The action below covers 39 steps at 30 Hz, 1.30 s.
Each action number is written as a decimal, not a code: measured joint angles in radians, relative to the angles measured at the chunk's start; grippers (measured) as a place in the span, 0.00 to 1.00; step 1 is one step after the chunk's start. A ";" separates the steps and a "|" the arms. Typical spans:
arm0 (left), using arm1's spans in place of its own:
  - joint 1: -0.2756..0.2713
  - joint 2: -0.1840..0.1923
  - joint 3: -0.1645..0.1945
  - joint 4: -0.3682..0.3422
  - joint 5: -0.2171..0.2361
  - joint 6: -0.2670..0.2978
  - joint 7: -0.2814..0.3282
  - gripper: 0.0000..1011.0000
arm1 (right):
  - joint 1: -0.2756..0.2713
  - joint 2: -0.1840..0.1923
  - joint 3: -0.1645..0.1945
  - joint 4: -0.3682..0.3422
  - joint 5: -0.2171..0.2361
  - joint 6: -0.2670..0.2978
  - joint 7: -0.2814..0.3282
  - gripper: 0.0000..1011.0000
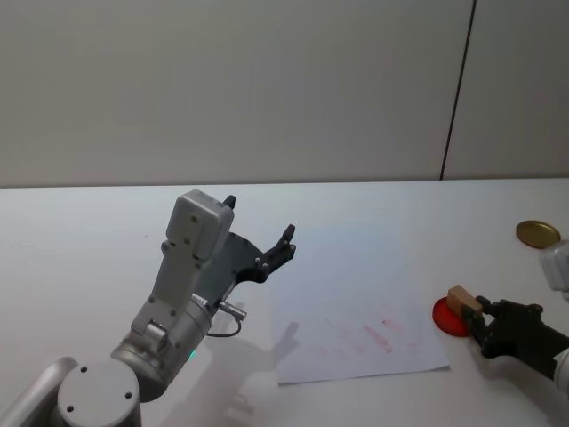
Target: Use the one hand to pick up the stamp and affix it onto the A4 paper.
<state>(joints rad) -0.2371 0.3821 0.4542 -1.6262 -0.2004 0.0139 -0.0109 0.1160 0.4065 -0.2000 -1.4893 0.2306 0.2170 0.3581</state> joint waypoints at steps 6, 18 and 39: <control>0.000 0.000 0.000 0.000 0.000 0.000 0.000 0.98 | 0.010 -0.004 -0.002 0.015 -0.001 0.008 0.006 0.22; 0.000 0.000 0.000 0.000 0.000 0.000 0.000 0.98 | 0.019 -0.007 -0.003 0.023 0.004 0.013 0.004 0.54; 0.000 0.000 0.000 0.000 0.000 0.000 0.000 0.98 | 0.007 0.005 0.018 -0.074 0.047 -0.056 -0.036 0.99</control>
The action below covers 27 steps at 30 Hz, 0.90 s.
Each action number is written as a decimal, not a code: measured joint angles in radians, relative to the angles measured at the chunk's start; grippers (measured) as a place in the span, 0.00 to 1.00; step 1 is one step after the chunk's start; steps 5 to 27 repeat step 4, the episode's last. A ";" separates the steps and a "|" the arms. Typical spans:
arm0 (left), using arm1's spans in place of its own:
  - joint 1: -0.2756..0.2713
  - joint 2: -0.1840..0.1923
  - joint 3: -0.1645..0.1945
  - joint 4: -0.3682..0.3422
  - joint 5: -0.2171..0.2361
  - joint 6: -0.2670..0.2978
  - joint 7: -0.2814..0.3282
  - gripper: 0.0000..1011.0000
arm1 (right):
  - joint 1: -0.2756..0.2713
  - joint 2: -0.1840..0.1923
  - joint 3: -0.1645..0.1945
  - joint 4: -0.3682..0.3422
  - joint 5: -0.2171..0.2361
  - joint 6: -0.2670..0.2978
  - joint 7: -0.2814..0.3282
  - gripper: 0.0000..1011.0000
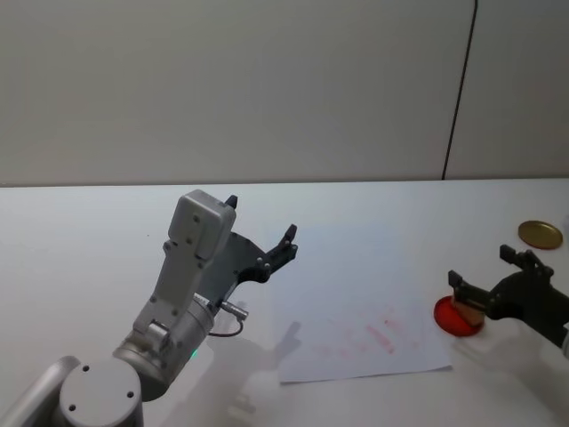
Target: Use the one hand to pick up the stamp and affix it onto the A4 paper.
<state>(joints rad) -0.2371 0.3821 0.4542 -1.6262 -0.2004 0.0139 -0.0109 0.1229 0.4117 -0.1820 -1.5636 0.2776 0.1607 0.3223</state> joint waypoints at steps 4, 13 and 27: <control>0.000 0.000 0.000 0.000 0.000 0.000 0.000 0.98 | -0.001 0.002 0.002 -0.013 0.005 -0.006 -0.005 0.99; 0.000 0.000 0.000 0.000 0.000 0.000 0.000 0.98 | -0.001 0.002 0.002 -0.013 0.005 -0.006 -0.005 0.99; 0.000 0.000 0.000 0.000 0.000 0.000 0.000 0.98 | -0.001 0.002 0.002 -0.013 0.005 -0.006 -0.005 0.99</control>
